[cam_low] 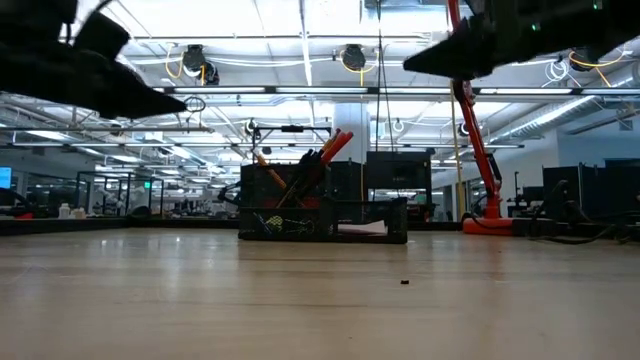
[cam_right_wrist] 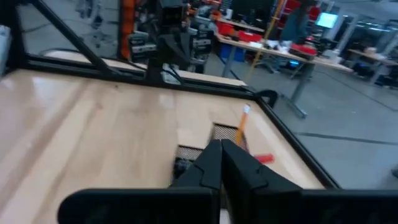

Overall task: Pick and place office supplies into organizer
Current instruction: Adjust the desk organizer

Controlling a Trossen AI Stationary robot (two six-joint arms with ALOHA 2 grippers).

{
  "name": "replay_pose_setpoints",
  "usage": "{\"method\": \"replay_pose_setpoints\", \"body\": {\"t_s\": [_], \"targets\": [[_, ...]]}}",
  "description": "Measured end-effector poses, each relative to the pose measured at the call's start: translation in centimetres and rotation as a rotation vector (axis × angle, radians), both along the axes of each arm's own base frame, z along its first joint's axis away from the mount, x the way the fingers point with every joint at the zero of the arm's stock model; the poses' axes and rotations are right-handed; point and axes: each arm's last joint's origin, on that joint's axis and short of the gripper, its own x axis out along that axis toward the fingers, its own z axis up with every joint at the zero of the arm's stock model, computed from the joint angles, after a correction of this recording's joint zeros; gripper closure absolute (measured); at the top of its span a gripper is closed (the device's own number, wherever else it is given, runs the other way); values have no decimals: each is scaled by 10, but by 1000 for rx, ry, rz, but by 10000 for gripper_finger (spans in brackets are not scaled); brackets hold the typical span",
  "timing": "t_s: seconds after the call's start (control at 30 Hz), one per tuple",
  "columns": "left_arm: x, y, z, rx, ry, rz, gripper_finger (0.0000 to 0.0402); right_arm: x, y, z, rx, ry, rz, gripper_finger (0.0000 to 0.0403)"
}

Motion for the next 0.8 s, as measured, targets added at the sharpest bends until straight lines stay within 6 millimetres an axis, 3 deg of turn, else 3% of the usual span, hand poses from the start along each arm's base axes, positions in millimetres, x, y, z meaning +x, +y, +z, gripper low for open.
{"method": "replay_pose_setpoints", "body": {"t_s": [0.2, 0.43, 0.8], "targets": [[14, 26, -13, -94, 42, 165, 392, -3, -6, -6, -33, 10, -43, 402], [30, 56, -28, -186, 45, 163, 392, -3, -7, -5, -87, 6, -37, 403], [84, 110, -38, -218, 152, 167, 392, -3, -11, -3, -131, 2, -47, 403]]}}
